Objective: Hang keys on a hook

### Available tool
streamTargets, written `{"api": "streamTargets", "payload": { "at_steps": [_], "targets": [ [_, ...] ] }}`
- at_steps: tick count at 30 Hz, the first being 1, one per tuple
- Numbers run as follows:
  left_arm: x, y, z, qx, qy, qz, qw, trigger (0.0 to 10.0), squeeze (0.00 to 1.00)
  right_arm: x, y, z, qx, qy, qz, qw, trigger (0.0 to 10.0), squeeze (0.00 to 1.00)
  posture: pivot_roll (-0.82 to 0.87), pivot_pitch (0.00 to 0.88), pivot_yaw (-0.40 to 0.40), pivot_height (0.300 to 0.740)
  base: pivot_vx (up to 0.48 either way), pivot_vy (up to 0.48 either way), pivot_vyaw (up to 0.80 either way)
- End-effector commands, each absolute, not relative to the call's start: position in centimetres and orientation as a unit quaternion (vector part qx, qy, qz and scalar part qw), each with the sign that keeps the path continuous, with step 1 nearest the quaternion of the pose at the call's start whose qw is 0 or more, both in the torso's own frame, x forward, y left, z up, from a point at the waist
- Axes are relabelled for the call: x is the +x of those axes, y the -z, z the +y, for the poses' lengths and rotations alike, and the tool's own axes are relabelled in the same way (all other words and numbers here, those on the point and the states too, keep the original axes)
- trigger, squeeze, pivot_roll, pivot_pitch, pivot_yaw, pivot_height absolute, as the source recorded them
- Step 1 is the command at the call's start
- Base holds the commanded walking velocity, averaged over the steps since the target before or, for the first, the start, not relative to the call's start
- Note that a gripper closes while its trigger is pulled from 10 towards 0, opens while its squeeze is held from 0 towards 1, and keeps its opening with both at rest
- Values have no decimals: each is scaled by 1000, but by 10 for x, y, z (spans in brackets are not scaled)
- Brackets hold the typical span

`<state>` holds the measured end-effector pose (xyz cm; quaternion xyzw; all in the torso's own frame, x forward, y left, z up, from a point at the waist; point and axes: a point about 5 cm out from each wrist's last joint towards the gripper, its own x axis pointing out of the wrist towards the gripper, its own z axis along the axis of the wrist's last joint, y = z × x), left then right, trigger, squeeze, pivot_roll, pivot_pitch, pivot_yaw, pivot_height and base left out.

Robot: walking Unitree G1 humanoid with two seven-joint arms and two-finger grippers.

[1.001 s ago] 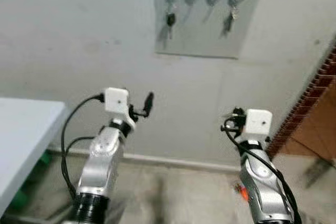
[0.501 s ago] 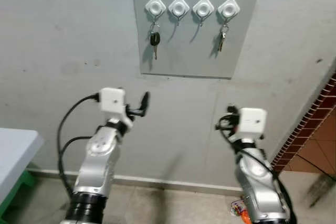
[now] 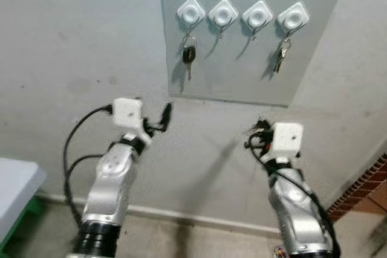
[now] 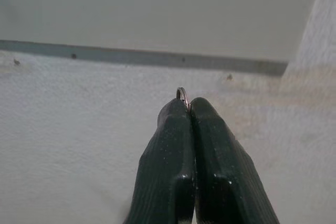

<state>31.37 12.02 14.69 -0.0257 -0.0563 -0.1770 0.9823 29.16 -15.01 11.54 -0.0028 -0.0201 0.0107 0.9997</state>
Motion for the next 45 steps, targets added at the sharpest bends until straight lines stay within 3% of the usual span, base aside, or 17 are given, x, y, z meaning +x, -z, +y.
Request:
{"api": "streamTargets", "payload": {
  "at_steps": [1, 13, 22, 45],
  "targets": [
    [312, -155, 119, -4, 199, -74, 977, 10000, 0, 296, -127, -145, 3, -38, -41, 998, 10000, 0, -33, 0, 4, 740, 0, 0, 0],
    [298, -178, 97, 6, 297, -108, 949, 10000, 0, 310, -175, -134, 26, -179, -121, 976, 10000, 0, -33, 0, -11, 740, 0, 0, 0],
    [295, -200, 88, -2, 321, -132, 938, 10000, 0, 315, -199, -117, 54, -242, -152, 957, 10000, 0, -28, 0, -18, 740, 0, 0, 0],
    [294, -223, 71, -10, 353, -151, 923, 10000, 0, 332, -239, -97, 118, -288, -211, 927, 10000, 0, -20, 0, -13, 740, 0, 0, 0]
  ]
}}
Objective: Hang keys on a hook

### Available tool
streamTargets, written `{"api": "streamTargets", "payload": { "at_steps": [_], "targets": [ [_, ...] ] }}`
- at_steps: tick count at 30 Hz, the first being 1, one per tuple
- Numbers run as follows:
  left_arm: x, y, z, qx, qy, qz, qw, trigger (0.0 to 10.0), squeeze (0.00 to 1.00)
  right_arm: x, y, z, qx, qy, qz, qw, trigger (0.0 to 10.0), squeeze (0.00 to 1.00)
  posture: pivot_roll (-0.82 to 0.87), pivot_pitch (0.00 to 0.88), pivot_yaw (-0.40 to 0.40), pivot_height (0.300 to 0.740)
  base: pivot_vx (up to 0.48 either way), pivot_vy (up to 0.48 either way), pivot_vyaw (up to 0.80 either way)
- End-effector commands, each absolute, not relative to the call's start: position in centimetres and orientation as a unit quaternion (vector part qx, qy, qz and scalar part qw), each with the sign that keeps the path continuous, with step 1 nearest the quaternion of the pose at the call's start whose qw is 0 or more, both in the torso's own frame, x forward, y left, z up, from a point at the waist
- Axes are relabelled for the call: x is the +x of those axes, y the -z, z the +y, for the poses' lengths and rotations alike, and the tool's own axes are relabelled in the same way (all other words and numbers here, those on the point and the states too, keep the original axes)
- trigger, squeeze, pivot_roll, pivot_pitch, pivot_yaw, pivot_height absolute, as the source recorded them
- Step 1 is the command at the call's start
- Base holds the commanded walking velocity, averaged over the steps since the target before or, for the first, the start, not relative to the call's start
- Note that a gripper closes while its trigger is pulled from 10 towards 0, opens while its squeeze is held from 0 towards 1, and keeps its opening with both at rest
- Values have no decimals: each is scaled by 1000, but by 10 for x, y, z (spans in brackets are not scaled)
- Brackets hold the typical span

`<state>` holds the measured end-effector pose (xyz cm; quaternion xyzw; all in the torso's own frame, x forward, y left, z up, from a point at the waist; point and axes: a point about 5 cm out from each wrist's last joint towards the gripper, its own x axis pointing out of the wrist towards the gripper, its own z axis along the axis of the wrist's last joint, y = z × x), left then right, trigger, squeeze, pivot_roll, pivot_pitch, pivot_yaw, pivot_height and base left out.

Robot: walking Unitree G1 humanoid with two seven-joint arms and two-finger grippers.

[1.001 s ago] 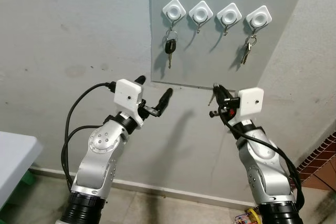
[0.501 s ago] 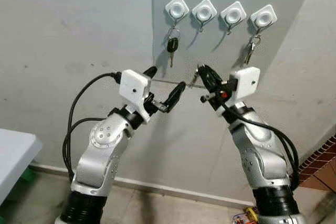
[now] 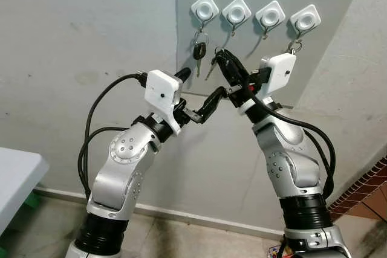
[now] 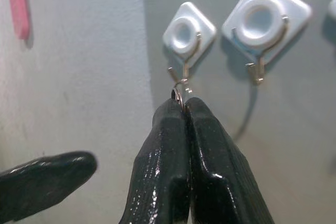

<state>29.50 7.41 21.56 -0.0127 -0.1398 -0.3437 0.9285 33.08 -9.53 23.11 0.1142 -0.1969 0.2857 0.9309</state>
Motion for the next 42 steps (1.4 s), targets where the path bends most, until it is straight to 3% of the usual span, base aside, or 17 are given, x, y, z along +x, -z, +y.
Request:
{"api": "streamTargets", "payload": {
  "at_steps": [1, 13, 32, 42],
  "targets": [
    [294, -223, 70, -10, 353, -151, 923, 10000, 0, 332, -239, -97, 120, -287, -212, 927, 10000, 0, -19, 0, -13, 740, 0, 0, 0],
    [293, -224, 70, -10, 357, -151, 922, 10000, 0, 344, -248, -106, 188, -265, -215, 921, 10000, 0, -12, 0, -12, 740, 0, 0, 0],
    [292, -225, 68, -11, 358, -152, 921, 10000, 0, 358, -247, -108, 229, -267, -195, 915, 10000, 0, 0, 0, -17, 740, 0, 0, 0],
    [291, -226, 68, -16, 356, -152, 922, 10000, 0, 362, -245, -109, 314, -266, -176, 894, 10000, 0, 1, 0, -15, 740, 0, 0, 0]
  ]
}}
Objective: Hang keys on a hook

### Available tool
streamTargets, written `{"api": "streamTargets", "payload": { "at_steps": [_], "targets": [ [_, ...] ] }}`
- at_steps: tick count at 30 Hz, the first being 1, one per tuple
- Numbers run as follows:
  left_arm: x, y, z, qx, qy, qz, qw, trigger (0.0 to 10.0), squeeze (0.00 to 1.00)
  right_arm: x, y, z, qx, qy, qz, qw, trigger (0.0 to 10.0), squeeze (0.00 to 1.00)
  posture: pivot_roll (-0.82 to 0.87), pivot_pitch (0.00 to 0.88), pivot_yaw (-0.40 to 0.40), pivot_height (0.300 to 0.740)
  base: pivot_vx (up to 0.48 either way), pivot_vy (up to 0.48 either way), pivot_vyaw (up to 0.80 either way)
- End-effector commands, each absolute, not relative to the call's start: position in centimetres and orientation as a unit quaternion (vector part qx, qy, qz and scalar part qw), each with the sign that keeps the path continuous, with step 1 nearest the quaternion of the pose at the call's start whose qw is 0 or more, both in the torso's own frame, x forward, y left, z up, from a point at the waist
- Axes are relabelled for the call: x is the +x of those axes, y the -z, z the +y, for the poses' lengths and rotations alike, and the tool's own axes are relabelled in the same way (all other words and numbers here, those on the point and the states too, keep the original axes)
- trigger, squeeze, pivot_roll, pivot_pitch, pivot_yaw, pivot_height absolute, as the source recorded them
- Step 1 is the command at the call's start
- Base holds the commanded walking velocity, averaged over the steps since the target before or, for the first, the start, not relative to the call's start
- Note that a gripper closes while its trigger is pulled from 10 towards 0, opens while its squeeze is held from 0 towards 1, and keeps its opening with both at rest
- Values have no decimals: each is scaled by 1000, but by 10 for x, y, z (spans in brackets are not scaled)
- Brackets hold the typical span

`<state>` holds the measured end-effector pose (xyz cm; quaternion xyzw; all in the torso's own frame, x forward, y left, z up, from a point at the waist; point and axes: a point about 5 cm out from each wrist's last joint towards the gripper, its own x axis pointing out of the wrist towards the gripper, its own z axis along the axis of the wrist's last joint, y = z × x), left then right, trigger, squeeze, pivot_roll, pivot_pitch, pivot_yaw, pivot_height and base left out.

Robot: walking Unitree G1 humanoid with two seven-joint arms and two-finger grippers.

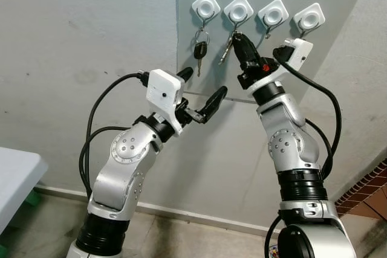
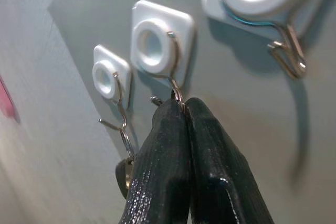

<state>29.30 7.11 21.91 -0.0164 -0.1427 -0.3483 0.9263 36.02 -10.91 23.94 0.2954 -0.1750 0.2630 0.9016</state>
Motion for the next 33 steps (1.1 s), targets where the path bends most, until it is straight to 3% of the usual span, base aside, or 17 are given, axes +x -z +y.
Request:
{"api": "streamTargets", "payload": {
  "at_steps": [1, 7, 8, 13, 21, 26, 33],
  "targets": [
    [291, -226, 68, -16, 356, -152, 922, 10000, 0, 362, -245, -109, 318, -267, -175, 893, 10000, 0, 1, 0, -15, 740, 0, 0, 0],
    [291, -226, 68, -16, 357, -152, 922, 10000, 0, 360, -241, -108, 352, -279, -160, 879, 10000, 0, 0, 0, -14, 740, 0, 0, 0],
    [291, -226, 68, -16, 357, -152, 922, 10000, 0, 358, -239, -107, 358, -283, -160, 876, 10000, 1000, 0, 0, -14, 740, 0, 0, 0],
    [292, -226, 68, -17, 355, -151, 923, 10000, 0, 351, -232, -104, 333, -289, -175, 881, 10000, 1000, -1, 0, -11, 740, 0, 0, 0],
    [292, -222, 69, -23, 343, -148, 927, 10000, 0, 336, -220, -97, 227, -295, -190, 908, 10000, 1000, -7, 0, -5, 740, 0, 0, 0],
    [294, -218, 71, -36, 328, -140, 933, 10000, 0, 333, -210, -99, 225, -284, -180, 915, 10000, 1000, -9, 0, -4, 740, 0, 0, 0],
    [302, -170, 95, -66, 263, -64, 961, 10000, 0, 317, -167, -112, 207, -234, -135, 940, 10000, 1000, -20, 0, 5, 740, 0, 0, 0]
  ]
}}
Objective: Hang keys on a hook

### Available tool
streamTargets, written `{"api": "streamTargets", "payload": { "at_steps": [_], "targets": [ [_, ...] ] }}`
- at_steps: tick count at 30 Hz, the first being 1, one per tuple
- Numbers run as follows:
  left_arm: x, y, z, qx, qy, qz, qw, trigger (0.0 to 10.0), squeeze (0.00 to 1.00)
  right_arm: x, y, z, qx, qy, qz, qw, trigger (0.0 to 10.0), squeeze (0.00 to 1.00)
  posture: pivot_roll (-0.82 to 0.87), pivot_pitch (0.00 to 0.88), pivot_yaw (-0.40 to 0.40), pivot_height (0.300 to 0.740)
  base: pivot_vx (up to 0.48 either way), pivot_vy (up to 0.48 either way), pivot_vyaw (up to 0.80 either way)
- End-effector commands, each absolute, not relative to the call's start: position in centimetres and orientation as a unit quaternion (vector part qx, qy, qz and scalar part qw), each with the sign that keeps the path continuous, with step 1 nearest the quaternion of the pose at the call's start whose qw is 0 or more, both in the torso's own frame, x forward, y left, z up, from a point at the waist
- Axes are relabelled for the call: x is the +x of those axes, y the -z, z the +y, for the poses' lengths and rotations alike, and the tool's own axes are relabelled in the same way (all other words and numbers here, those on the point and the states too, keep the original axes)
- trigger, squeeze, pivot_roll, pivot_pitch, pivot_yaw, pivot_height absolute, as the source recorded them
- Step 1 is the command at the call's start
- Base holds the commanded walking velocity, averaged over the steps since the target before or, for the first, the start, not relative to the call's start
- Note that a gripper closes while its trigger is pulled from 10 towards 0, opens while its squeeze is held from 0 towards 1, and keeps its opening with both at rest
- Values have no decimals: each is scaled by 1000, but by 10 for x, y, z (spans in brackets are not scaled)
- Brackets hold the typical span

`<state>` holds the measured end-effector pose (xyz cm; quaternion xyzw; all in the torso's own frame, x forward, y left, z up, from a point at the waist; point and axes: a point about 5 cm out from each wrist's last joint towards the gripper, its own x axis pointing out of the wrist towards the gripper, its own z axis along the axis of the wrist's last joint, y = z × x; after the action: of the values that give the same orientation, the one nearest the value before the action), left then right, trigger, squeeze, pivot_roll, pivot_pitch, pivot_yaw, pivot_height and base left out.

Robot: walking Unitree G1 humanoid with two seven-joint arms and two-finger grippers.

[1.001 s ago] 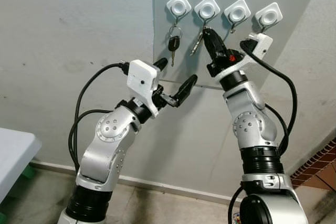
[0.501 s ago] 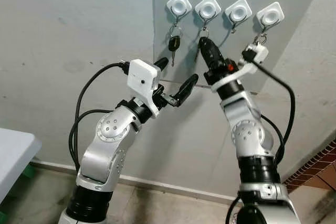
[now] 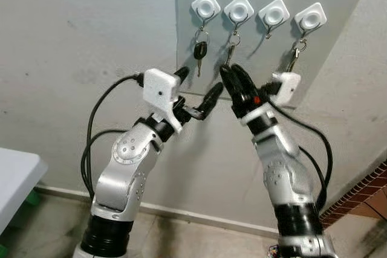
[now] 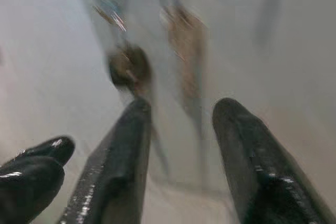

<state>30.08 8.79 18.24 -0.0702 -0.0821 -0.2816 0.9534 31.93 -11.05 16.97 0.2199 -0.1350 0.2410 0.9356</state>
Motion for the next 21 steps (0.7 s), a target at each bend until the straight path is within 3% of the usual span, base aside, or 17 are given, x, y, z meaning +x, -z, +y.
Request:
{"api": "streamTargets", "payload": {
  "at_steps": [1, 5, 10, 14, 16, 21],
  "targets": [
    [303, -164, 98, -66, 257, -55, 963, 10000, 0, 315, -161, -114, 206, -227, -127, 943, 10000, 1000, -20, 0, 5, 740, 0, 0, 0],
    [303, -141, 106, -77, 227, -26, 970, 10000, 0, 310, -135, -123, 193, -192, -92, 958, 10000, 1000, -26, 0, 8, 740, 0, 0, 0],
    [296, -84, 119, -61, 172, 33, 983, 10000, 0, 294, -68, -146, 146, -117, 10, 982, 10000, 1000, -48, 0, 17, 740, 0, 0, 0],
    [295, -53, 131, -32, 122, 89, 988, 10000, 0, 282, -35, -160, 110, -76, 73, 988, 10000, 1000, -53, 0, 23, 740, 0, 0, 0],
    [293, -32, 144, -83, 75, 140, 984, 10000, 0, 273, -17, -169, 98, -56, 109, 988, 10000, 1000, -54, 0, 26, 740, 0, 0, 0],
    [280, -3, 159, -65, 47, 199, 977, 10000, 0, 252, 15, -179, 70, -31, 189, 979, 10000, 1000, -61, 0, 28, 740, 0, 0, 0]
  ]
}}
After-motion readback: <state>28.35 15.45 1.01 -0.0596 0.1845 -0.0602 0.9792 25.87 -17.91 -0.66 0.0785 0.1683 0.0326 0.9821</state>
